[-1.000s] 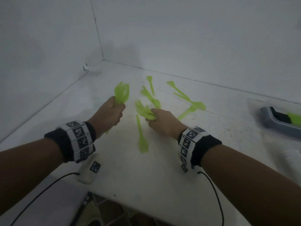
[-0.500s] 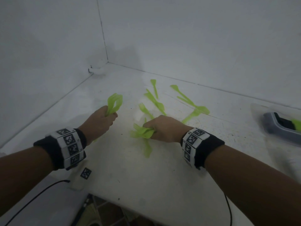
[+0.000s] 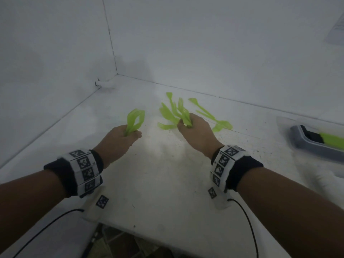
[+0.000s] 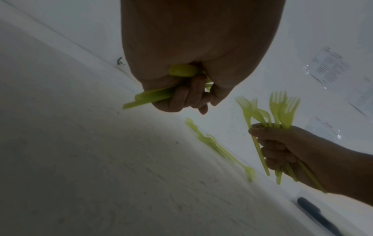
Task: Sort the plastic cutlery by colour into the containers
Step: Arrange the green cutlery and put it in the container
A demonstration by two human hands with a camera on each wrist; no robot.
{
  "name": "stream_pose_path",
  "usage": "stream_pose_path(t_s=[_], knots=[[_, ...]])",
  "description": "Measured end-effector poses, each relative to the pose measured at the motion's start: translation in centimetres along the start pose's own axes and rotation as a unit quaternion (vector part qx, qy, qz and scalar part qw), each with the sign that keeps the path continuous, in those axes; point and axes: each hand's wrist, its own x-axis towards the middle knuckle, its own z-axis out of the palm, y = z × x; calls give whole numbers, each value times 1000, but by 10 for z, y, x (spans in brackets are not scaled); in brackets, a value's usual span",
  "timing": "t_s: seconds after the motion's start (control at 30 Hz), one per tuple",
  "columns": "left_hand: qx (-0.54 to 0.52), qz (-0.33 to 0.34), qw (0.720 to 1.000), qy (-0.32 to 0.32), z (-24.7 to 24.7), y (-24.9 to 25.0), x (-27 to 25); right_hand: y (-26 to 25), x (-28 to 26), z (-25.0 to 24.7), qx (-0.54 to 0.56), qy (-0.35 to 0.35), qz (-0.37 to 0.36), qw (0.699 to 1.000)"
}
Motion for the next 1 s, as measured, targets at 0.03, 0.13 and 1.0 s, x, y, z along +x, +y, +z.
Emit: stream_pose_path(t_s=[0.03,0.13,1.0], knots=[[14,2,1000,-5,3,1,-1,1,-2,-1,7,6,17,1000],[14,0,1000,-18,8,3,-5,5,-7,-1,7,0,67,998],[-64,8,998,-12,30,6,-44,-49,-32,58,252,-150,38,955]])
